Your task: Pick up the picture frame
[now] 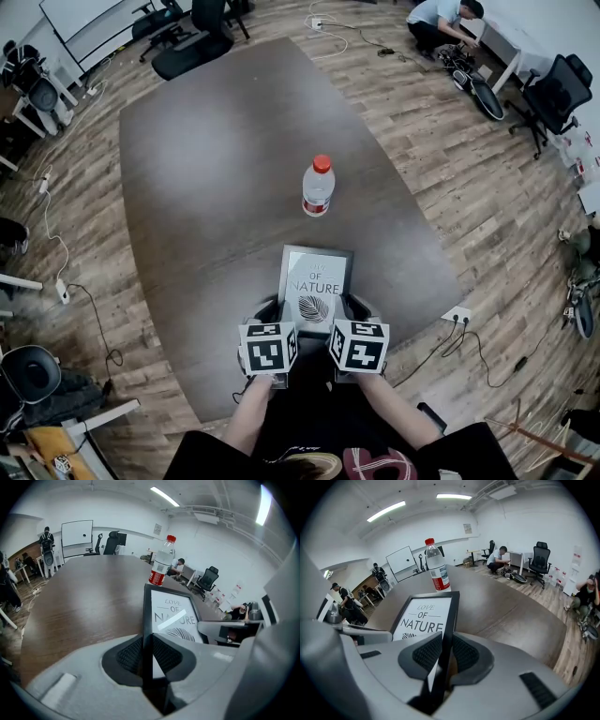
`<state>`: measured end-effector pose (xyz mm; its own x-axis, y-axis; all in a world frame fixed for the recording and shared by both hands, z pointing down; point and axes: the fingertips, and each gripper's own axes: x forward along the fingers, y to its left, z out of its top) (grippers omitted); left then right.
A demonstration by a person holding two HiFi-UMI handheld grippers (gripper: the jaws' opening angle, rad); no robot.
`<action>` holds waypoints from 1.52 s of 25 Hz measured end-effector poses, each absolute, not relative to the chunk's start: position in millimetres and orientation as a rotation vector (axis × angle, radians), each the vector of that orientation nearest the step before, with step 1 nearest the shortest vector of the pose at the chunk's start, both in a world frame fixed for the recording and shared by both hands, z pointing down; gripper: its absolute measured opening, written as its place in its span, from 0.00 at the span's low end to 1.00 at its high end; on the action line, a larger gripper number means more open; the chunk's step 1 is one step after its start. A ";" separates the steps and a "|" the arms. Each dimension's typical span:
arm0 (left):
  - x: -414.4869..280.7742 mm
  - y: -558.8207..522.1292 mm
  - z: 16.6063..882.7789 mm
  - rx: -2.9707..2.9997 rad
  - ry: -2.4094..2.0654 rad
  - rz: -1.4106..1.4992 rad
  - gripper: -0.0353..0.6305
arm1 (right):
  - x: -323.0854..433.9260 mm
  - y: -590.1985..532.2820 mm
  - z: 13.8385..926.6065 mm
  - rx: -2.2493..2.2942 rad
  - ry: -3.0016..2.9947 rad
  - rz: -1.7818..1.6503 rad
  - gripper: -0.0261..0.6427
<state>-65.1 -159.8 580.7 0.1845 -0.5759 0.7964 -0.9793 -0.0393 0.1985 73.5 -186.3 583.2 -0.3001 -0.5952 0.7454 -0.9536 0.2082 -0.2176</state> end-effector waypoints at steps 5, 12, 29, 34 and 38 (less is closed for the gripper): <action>-62.0 -158.7 565.1 1.747 -1.522 0.663 0.16 | 76.6 -185.6 567.4 1.447 -2.022 0.870 0.16; -58.4 -158.7 545.2 1.810 -1.576 0.643 0.16 | 80.4 -184.5 549.8 1.460 -2.097 0.856 0.16; -51.5 -157.0 497.9 1.919 -1.696 0.516 0.16 | 86.5 -189.1 501.0 1.497 -2.245 0.740 0.15; -51.1 -160.1 476.9 1.950 -1.745 0.480 0.16 | 86.2 -193.8 480.9 1.508 -2.304 0.684 0.15; -52.1 -159.7 456.5 1.973 -1.782 0.450 0.16 | 84.4 -195.7 459.2 1.515 -2.354 0.629 0.16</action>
